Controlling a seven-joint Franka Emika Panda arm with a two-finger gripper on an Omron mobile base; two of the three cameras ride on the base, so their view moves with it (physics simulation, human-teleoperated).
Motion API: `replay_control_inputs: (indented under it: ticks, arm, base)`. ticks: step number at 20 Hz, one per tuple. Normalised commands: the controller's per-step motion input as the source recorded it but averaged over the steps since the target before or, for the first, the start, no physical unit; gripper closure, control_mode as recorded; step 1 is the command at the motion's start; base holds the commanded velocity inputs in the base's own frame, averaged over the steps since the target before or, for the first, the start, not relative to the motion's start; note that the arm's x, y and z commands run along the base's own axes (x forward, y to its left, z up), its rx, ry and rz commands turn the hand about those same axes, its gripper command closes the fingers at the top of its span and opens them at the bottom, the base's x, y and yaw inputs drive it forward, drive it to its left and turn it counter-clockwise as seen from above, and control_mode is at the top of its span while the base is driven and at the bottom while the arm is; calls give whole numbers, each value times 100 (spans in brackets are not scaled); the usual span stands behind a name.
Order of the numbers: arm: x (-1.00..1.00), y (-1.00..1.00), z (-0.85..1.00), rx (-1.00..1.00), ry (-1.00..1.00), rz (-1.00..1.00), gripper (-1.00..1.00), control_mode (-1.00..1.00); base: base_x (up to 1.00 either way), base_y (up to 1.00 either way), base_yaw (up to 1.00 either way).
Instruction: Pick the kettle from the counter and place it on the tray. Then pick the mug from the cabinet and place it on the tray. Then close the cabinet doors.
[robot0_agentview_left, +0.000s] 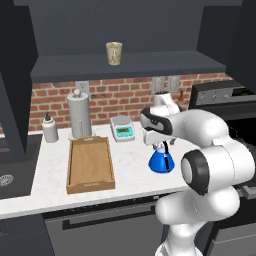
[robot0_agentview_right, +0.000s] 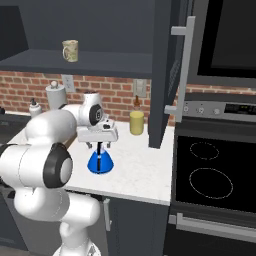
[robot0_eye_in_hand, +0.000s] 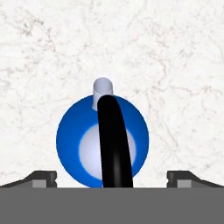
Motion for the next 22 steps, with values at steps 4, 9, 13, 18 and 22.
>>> replay_control_inputs:
  ticks: [4, 9, 13, 18, 22]
  arm:
    - [-2, -10, -10, 0, 0, 0, -100, -100]
    - [-32, -3, -25, 0, 0, 1, -100, -100]
    - [-32, 0, -31, 0, 0, 1, -100, -100]
    - [-12, 5, -37, 0, 0, 1, 100, -100]
    - [-8, 0, -31, 0, 0, 3, 100, -100]
  base:
    - [0, 0, 0]
    - [0, 0, 0]
    - [0, 0, 0]
    - [0, 0, 0]
    - [0, 0, 0]
